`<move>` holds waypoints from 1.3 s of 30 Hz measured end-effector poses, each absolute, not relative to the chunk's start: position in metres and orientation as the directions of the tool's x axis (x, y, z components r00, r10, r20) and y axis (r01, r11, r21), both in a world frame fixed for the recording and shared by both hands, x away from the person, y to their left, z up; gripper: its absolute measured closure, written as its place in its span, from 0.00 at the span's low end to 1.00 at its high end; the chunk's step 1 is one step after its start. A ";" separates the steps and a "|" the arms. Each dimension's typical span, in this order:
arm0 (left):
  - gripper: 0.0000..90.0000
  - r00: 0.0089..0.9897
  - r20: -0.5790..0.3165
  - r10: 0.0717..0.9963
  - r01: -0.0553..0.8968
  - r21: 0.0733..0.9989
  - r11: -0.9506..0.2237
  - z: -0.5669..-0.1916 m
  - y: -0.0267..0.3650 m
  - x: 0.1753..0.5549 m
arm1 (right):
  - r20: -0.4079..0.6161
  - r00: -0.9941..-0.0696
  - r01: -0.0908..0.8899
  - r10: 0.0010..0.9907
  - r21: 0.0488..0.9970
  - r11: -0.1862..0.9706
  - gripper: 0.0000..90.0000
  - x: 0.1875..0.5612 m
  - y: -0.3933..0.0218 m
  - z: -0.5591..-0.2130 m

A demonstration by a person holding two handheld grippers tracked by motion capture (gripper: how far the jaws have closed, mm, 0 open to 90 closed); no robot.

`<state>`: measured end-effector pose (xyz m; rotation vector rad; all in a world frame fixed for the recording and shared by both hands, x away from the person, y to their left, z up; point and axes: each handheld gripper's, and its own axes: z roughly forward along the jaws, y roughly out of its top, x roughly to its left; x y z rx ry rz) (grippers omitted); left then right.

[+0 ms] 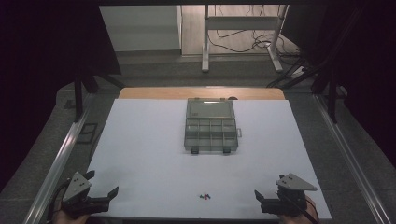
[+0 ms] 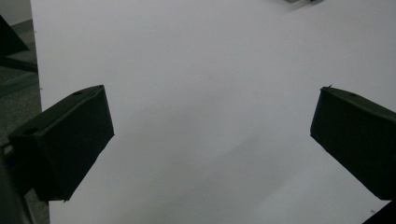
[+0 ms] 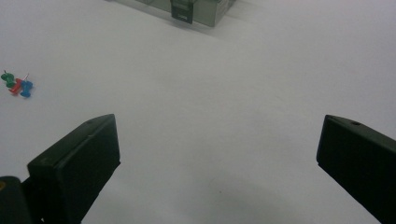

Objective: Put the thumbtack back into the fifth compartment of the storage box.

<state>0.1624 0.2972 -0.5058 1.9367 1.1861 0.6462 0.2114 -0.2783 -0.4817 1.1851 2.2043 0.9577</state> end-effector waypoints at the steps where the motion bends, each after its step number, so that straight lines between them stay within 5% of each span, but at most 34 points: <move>1: 0.00 0.442 0.031 0.897 0.512 0.812 -0.280 -0.506 0.297 0.162 | -0.067 -0.525 0.530 0.849 0.754 0.388 0.00 0.211 -0.278 -0.482; 39: 0.00 0.457 0.026 0.889 0.483 0.832 -0.273 -0.506 0.300 0.159 | -0.058 -0.610 0.545 0.790 0.694 0.471 0.00 0.225 -0.253 -0.480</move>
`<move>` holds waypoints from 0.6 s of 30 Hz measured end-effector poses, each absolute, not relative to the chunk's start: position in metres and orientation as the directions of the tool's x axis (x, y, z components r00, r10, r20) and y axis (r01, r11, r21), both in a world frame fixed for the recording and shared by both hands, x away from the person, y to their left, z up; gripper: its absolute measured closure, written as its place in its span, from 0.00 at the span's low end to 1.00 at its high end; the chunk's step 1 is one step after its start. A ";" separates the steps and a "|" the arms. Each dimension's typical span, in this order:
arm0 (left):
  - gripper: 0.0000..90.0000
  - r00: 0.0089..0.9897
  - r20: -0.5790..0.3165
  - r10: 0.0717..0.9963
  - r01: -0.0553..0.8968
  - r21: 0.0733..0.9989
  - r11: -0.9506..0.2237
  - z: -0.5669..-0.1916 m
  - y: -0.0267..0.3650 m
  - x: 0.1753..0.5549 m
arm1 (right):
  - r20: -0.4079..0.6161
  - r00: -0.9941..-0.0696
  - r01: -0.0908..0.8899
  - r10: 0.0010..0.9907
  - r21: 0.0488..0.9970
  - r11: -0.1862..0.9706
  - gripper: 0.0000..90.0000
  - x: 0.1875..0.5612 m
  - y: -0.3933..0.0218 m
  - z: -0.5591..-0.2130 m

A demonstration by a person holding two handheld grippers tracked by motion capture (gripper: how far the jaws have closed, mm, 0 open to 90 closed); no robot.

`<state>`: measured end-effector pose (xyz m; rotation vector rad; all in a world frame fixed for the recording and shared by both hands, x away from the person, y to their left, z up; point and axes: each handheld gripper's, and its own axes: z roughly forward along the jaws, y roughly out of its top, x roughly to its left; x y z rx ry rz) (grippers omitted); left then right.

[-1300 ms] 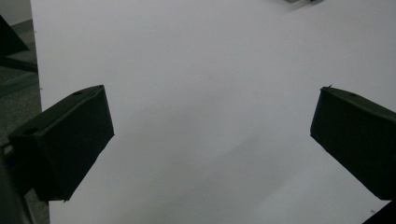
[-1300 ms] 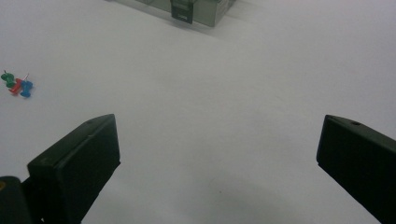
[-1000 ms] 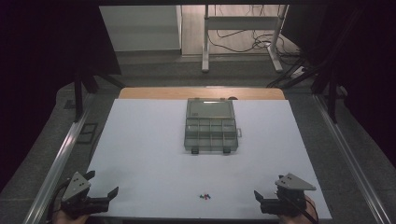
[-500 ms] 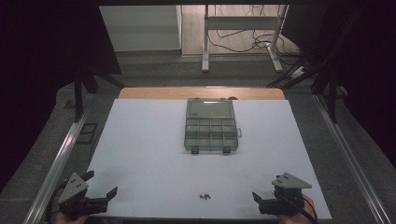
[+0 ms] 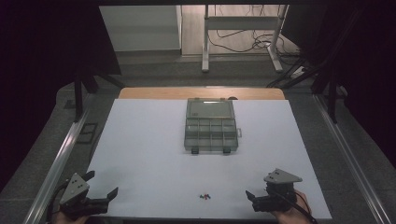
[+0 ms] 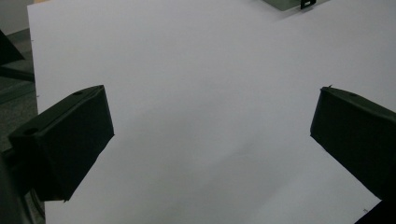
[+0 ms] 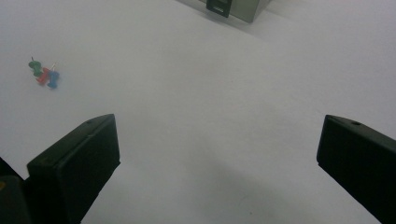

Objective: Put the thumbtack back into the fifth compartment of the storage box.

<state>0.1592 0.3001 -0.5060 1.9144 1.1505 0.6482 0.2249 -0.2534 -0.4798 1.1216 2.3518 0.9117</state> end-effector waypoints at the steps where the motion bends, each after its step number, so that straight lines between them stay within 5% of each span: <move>1: 0.00 0.455 0.026 0.890 0.484 0.832 -0.272 -0.506 0.300 0.159 | -0.064 -0.612 0.544 0.788 0.690 0.478 0.00 0.226 -0.252 -0.479; 18: 0.00 0.467 0.040 0.883 0.480 0.827 -0.291 -0.506 0.298 0.159 | -0.073 -0.653 0.538 0.754 0.655 0.530 0.00 0.238 -0.229 -0.477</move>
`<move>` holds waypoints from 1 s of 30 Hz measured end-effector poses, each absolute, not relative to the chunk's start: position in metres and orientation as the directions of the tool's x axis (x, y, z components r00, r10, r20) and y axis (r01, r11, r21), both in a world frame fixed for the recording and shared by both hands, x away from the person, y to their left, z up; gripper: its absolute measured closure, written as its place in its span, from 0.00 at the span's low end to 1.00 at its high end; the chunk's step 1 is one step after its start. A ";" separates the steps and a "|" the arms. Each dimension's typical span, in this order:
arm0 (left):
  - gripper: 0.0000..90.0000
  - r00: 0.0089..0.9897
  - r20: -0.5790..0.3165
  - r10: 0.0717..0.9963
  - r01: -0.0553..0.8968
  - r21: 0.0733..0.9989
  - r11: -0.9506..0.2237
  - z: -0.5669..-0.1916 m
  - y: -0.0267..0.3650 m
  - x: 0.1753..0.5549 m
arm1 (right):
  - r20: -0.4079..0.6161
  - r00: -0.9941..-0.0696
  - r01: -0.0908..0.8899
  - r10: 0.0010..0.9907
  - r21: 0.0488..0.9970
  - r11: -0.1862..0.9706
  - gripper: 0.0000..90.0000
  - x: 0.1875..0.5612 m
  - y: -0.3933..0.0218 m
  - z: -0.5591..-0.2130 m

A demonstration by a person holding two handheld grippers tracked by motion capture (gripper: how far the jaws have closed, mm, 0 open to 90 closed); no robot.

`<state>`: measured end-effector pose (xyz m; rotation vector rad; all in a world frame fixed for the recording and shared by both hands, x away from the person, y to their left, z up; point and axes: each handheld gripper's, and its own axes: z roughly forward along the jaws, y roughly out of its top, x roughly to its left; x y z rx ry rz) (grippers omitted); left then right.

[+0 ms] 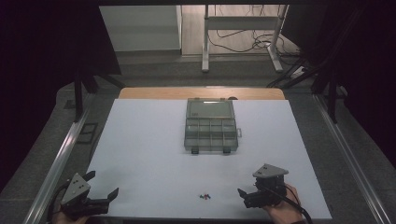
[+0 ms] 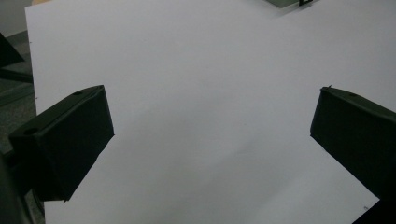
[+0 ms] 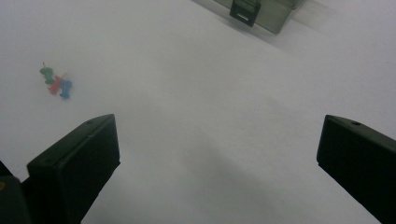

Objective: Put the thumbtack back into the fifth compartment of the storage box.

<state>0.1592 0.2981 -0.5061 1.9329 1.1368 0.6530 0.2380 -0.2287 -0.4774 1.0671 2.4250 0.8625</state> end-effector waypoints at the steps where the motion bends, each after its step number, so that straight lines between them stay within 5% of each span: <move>1: 0.00 0.468 0.042 0.883 0.479 0.827 -0.293 -0.506 0.298 0.159 | -0.073 -0.655 0.538 0.752 0.654 0.531 0.00 0.239 -0.227 -0.477; 30: 0.00 0.479 0.055 0.876 0.478 0.821 -0.313 -0.506 0.296 0.159 | -0.058 -0.701 0.570 0.710 0.553 0.608 0.06 0.253 -0.174 -0.484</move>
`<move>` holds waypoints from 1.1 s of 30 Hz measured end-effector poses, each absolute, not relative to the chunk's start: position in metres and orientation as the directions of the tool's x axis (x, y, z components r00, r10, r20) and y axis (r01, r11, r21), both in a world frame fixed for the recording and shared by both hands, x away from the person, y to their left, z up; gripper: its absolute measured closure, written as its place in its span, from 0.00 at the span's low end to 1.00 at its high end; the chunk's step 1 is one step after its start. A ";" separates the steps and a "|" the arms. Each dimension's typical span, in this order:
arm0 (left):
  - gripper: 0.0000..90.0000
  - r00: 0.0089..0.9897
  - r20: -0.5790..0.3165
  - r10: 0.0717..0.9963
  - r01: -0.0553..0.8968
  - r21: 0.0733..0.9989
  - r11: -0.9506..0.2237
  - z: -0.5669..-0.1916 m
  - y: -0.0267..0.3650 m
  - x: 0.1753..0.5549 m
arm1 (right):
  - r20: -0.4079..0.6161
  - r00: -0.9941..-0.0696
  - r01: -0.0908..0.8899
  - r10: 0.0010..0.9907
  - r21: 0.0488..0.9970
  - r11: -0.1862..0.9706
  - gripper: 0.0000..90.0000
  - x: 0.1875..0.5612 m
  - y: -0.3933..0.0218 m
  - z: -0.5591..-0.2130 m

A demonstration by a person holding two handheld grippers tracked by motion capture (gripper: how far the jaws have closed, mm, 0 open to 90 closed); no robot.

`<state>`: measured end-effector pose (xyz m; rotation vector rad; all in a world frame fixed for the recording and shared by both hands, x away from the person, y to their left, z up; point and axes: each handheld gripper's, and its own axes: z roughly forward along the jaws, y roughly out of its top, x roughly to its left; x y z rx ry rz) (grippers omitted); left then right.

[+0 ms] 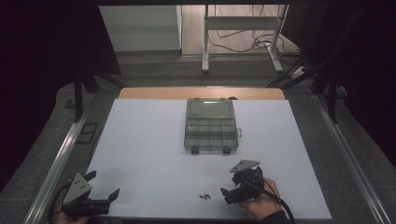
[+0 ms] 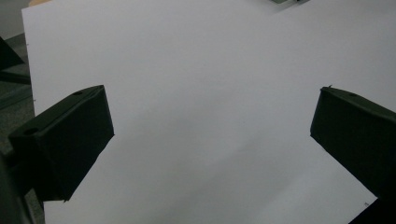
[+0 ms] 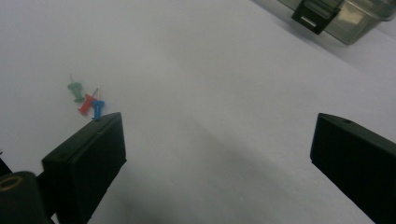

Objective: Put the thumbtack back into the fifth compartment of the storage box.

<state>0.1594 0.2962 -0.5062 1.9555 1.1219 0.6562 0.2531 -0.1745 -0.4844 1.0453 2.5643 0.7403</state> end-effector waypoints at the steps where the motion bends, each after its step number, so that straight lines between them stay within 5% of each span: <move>1: 0.00 0.480 0.056 0.876 0.477 0.821 -0.314 -0.506 0.296 0.159 | -0.058 -0.707 0.566 0.705 0.551 0.613 0.07 0.253 -0.173 -0.485; 12: 0.00 0.485 0.071 0.871 0.471 0.819 -0.329 -0.506 0.295 0.159 | -0.061 -0.749 0.543 0.659 0.513 0.664 0.21 0.254 -0.154 -0.487; 24: 0.00 0.495 0.091 0.864 0.464 0.813 -0.351 -0.506 0.292 0.159 | 0.012 -0.820 0.515 0.573 0.453 0.728 0.66 0.254 -0.129 -0.489; 33: 0.00 0.502 0.102 0.859 0.459 0.810 -0.365 -0.507 0.291 0.158 | 0.045 -0.851 0.486 0.523 0.442 0.754 0.81 0.253 -0.117 -0.496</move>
